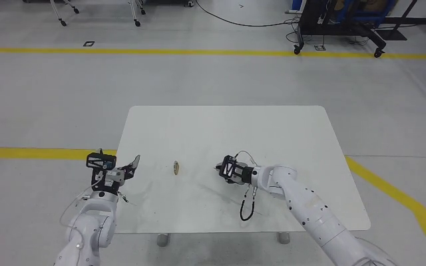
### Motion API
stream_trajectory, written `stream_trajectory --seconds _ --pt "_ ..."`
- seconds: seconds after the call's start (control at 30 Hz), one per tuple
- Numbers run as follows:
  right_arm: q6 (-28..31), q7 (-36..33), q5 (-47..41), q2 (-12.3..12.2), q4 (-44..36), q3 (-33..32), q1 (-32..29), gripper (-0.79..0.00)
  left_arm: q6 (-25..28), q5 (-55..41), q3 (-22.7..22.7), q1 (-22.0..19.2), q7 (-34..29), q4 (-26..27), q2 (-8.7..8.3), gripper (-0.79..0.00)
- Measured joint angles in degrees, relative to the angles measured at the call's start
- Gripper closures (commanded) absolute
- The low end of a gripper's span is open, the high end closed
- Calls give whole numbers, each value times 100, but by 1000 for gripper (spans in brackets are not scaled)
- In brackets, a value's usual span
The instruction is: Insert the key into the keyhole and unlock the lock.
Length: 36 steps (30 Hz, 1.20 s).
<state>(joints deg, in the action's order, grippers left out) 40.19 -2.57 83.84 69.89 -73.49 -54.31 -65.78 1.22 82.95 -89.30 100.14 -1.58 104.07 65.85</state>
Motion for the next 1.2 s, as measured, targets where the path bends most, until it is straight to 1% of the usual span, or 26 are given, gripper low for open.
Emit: stream_trajectory --seconds 0.07,0.2,0.27,0.33,0.5,0.67,0.8,0.9,1.1,1.2 --pt "158 204 -45 8 116 31 64 0 256 132 138 -18 -133 82 -5 -785" --pt "560 848 -175 34 475 105 251 0 1132 161 358 -216 -468 200 -30 -785" --pt "708 1159 -237 48 663 130 336 0 1364 179 457 -349 -635 218 -31 -785" --pt "818 1506 -286 66 900 154 440 0 1490 179 597 -514 -836 246 -21 -785" --pt "885 2176 -328 122 1469 234 678 0 1560 368 989 -871 -1237 364 11 -785" --pt "883 2465 -289 193 1925 371 894 0 1571 905 1480 -1210 -1539 326 50 -785" --pt "798 2573 -227 266 2199 520 1045 0 1542 1625 2028 -1574 -1698 120 102 -785" --pt "771 2688 -236 310 2369 589 1136 0 1504 1943 2391 -1850 -1840 -103 158 -785" --pt "564 2930 -273 363 2598 621 1236 0 1362 2149 2883 -2344 -2128 -549 282 -785" --pt "489 3066 -285 374 2721 613 1254 0 1229 2185 3056 -2507 -2247 -755 341 -785"
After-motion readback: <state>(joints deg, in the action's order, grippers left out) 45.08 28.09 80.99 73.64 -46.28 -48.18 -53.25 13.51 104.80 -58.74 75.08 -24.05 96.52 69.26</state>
